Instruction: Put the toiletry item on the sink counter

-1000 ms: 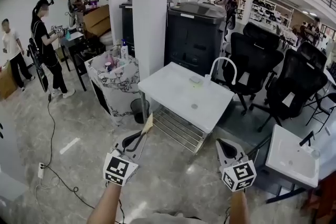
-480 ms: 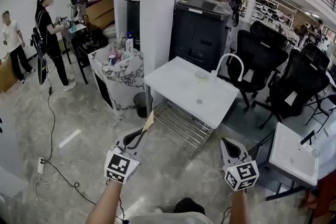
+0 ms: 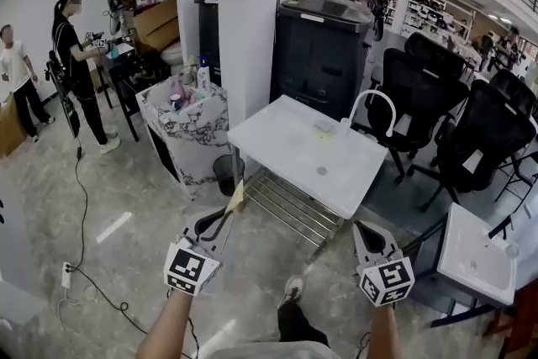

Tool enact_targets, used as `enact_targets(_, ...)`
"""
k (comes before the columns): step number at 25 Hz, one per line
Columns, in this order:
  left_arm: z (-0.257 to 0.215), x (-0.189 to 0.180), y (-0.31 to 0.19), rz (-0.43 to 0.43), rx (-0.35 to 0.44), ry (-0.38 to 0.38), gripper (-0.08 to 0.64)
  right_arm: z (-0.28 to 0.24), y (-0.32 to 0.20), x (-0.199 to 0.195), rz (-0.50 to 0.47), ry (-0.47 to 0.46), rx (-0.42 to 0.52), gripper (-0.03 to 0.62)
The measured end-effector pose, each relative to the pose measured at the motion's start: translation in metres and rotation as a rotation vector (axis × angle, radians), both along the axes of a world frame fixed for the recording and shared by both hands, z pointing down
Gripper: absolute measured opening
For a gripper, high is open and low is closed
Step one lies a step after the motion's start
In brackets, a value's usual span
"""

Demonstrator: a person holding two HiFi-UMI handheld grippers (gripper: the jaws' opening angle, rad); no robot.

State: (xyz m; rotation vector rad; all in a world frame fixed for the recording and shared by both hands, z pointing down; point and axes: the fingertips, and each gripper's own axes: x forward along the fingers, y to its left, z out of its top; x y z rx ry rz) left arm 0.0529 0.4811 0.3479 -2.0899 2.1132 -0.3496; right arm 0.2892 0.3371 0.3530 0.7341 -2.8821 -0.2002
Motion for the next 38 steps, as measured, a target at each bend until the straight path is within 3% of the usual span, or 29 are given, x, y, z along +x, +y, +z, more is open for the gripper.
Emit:
enact_targets(5, 0.005, -0.026, -0.065, -0.011, -0.021, -0.024, 0.026, 0.006, -0.070, -0.017, 0.011, -0.008, 0.007, -0.005)
enact_targets(19, 0.010, -0.109, -0.316, -0.054, -0.081, -0.018, 0.026, 0.018, -0.316, -0.111, -0.052, 0.026, -0.020, -0.005)
enact_targets(29, 0.028, -0.147, -0.425, -0.052, -0.122, -0.005, 0.026, 0.033, -0.407, -0.151, -0.065, 0.006, -0.074, -0.005)
enact_targets(38, 0.053, -0.189, -0.492, 0.019, -0.184, -0.027, 0.026, 0.060, -0.455, -0.179, 0.012, 0.024, -0.140, -0.005)
